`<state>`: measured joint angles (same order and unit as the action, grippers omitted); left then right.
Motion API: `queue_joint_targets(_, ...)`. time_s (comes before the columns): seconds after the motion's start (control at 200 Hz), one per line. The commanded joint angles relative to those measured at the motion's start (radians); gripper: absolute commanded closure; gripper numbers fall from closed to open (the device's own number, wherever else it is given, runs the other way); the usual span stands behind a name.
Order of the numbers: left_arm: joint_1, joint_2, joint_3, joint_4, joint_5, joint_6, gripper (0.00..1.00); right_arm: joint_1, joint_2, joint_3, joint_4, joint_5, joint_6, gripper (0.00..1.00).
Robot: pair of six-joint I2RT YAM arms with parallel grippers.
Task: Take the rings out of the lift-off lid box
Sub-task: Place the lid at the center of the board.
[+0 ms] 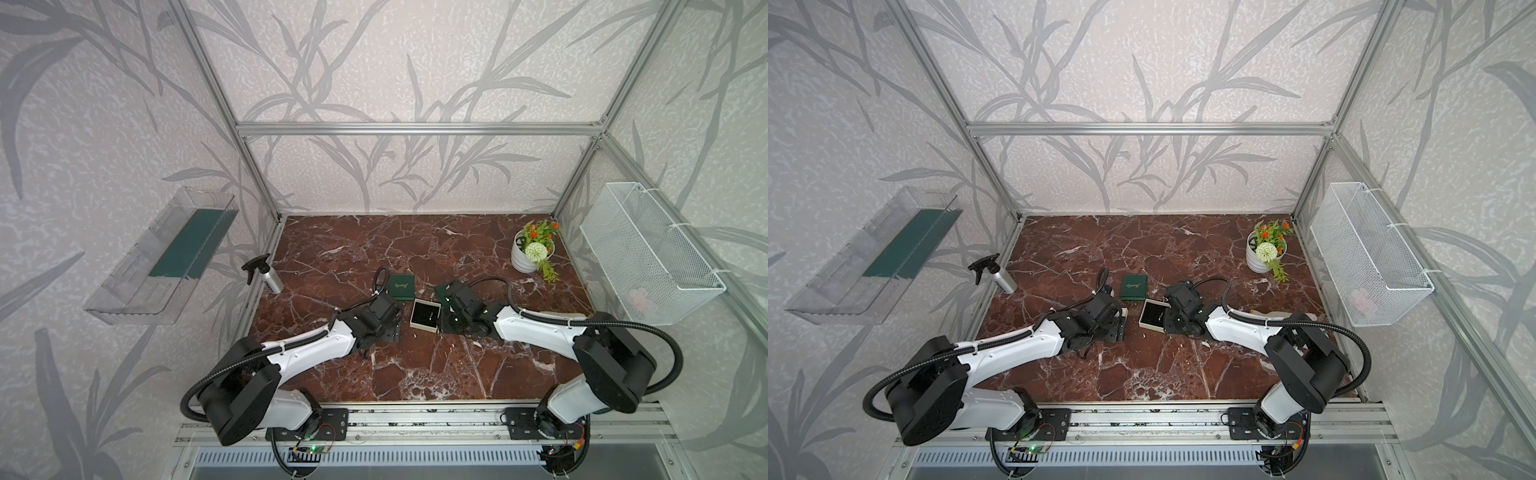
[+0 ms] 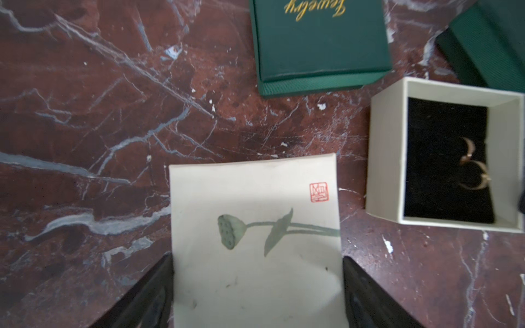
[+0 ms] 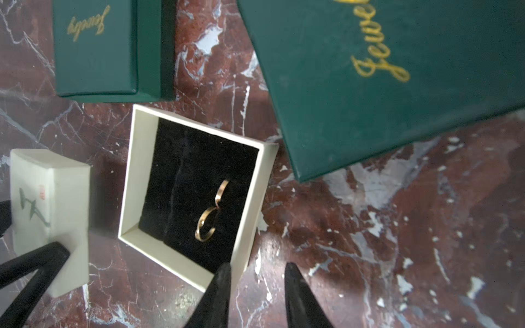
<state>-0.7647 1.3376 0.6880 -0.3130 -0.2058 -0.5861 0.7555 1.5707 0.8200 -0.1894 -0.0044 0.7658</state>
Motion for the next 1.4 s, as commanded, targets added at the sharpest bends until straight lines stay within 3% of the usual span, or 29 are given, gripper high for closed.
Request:
queue_joint_targets(0.0, -0.001, -0.044, 0.005, 0.001, -0.030, -0.007, 0.14, 0.005, 0.035, 0.046, -0.049, 0.025, -0.056, 0.67)
queue_joint_targets(0.37, -0.001, -0.052, -0.002, -0.011, -0.061, 0.034, 0.12, 0.005, 0.117, 0.182, -0.115, 0.011, -0.271, 0.64)
queue_joint_targets(0.475, -0.001, -0.058, -0.011, -0.017, -0.062, 0.030, 0.11, 0.005, 0.110, 0.191, -0.128, 0.014, -0.283, 0.62)
queue_joint_targets(0.74, 0.001, -0.078, -0.021, -0.015, -0.073, 0.024, 0.03, 0.005, 0.068, 0.189, -0.139, -0.039, -0.263, 0.47)
queue_joint_targets(0.985, 0.004, -0.099, -0.025, 0.048, -0.002, 0.045, 0.04, 0.036, 0.022, 0.196, -0.170, -0.062, -0.195, 0.61)
queue_joint_targets(1.395, 0.035, -0.074, -0.037, 0.121, 0.073, 0.041, 0.09, 0.086, 0.159, 0.291, -0.184, -0.062, -0.166, 0.67)
